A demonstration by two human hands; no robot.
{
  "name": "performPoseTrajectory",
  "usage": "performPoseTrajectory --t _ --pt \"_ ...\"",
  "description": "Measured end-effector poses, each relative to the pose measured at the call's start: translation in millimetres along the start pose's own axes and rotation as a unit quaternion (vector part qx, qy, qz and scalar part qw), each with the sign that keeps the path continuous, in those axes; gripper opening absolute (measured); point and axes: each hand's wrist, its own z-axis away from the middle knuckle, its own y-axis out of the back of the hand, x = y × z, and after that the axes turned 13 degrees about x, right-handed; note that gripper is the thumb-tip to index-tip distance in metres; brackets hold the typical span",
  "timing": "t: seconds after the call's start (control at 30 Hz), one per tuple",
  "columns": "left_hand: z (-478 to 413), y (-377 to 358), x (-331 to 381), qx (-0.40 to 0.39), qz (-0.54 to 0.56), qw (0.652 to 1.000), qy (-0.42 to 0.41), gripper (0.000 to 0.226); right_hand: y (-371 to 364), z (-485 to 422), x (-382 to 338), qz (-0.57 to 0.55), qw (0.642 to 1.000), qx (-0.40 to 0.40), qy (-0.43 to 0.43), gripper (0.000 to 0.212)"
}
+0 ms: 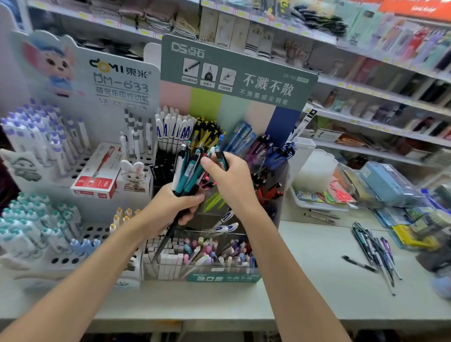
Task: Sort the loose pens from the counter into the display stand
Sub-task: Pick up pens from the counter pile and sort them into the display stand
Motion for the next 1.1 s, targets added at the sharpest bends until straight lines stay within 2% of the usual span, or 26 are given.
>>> performPoseTrajectory --t 0.07,0.13,0.23,0.33,0.4,0.47,0.53,0.7,0.8,0.87,0.93,1.0,1.1 --pt "-2 -2 2 -0.012 -0.011 1.000 -0.001 0.001 2 -1 -1 -0.070 0.994 0.060 -0.067 0.016" --pt "0 -2 -1 -0.022 -0.017 1.000 0.003 0.002 17 -14 -2 -0.154 0.965 0.157 -0.142 0.013" --pt "3 0 -9 -0.004 0.006 1.000 0.025 0.002 54 -34 -1 -0.212 0.933 0.241 -0.164 0.013" --pt "1 -2 -11 0.011 0.030 0.999 0.031 0.007 70 -35 12 -0.214 0.932 0.237 -0.170 0.024" --pt "-2 -6 -11 0.004 0.038 0.999 0.029 0.004 72 -33 26 -0.240 0.928 0.216 -0.188 0.017" --pt "-4 -12 -10 -0.003 0.048 0.998 0.028 0.004 73 -34 40 -0.316 0.905 0.199 -0.205 0.008" --pt "-6 -17 -10 -0.010 0.061 0.998 0.029 0.010 74 -37 49 -0.341 0.893 0.211 -0.206 0.010" --pt "-11 -28 -12 -0.027 0.072 0.997 0.026 0.015 75 -50 60 -0.278 0.916 0.217 -0.190 0.019" --pt "-14 -33 -15 -0.045 0.063 0.997 0.019 0.021 63 -58 68 -0.243 0.933 0.190 -0.187 0.017" --pt "-16 -34 -18 -0.059 0.062 0.996 0.019 0.026 53 -58 83 -0.178 0.956 0.157 -0.173 0.018" --pt "-18 -34 -21 -0.054 0.062 0.996 0.027 0.029 50 -52 99 -0.029 0.988 0.098 -0.115 0.019" --pt "-20 -35 -23 -0.036 0.068 0.996 0.041 0.025 51 -48 113 0.084 0.994 0.063 -0.037 0.022" --pt "-19 -34 -23 -0.023 0.066 0.997 0.044 0.014 56 -52 115 0.108 0.989 0.097 0.024 0.028"
